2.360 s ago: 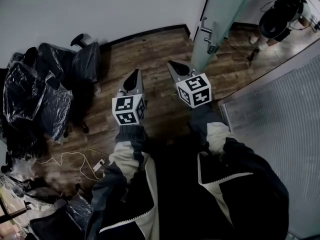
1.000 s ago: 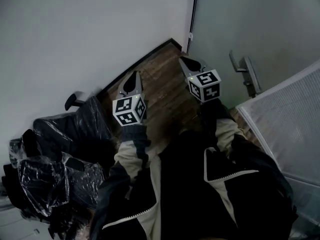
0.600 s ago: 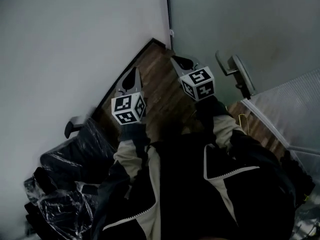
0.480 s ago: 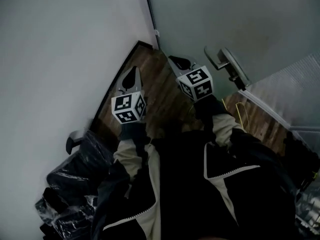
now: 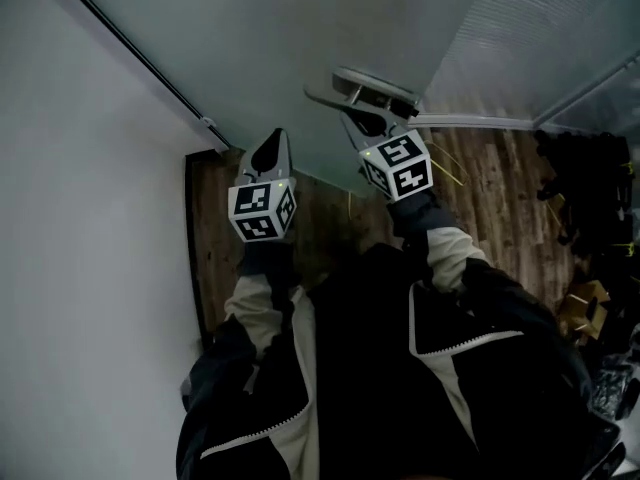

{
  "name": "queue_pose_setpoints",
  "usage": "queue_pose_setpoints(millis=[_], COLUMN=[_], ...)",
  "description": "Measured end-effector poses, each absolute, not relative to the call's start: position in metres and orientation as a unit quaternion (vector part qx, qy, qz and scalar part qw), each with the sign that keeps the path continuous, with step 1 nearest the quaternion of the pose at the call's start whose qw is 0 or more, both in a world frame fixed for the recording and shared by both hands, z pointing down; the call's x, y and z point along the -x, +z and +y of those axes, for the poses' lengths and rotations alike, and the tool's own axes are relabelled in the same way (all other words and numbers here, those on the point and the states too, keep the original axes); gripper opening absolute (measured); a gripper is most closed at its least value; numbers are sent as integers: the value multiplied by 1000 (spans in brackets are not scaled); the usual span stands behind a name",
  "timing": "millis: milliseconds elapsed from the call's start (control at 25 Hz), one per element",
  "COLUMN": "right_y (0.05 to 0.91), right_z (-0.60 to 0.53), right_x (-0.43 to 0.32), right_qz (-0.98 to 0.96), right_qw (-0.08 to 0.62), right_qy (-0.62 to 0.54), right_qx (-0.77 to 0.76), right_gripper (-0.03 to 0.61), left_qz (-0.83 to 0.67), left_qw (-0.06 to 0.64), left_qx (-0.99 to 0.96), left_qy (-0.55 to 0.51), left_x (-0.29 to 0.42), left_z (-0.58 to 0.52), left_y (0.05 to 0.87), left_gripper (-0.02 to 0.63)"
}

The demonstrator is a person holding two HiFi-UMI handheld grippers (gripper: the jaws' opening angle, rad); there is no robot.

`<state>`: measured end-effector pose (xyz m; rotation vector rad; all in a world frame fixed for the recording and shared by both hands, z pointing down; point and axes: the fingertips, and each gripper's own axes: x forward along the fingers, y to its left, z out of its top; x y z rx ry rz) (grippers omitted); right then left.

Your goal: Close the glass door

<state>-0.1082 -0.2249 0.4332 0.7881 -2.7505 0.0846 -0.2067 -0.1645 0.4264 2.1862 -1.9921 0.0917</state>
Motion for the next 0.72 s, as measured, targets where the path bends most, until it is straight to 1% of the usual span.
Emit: queue_pose_setpoints(millis=[160,240,320,400,440,520,600,720], right_y=[440,436,431,431,435,447,455,459], right_z=[-235,-237,-238,-235,-235,-239,-245,-254], right_x=[71,65,67,77,82,88,92,102], right_qz=[-932,-925,-916,-891,-870,-824,-794,-767], right_qw=[150,165,203,271,309,377,412,434], right_qy=[27,-4,-69,-172,-229,-322,-371,-416], right_qx=[-329,-341,-340,-322,-308,-275,-248,-225], right_gripper=[5,5,5,6,31,187,212,238], left_qz=[-631,-617,-608,-604,-602,-600,-600,-600], left_qw=[90,88,87,86,86,87,89,96], left_qx=[-770,-781,-788,-792,-793,-795,-795,-794], left_qy=[32,32,30,28,27,26,27,30], left_x=[180,172,166,163,161,157,153,153], left_z=[-178,-184,-189,-192,-194,-199,-205,-213], left_y=[432,432,430,427,426,423,421,423], left_gripper=[-2,-2,-2,-2,-2,-2,-2,-2])
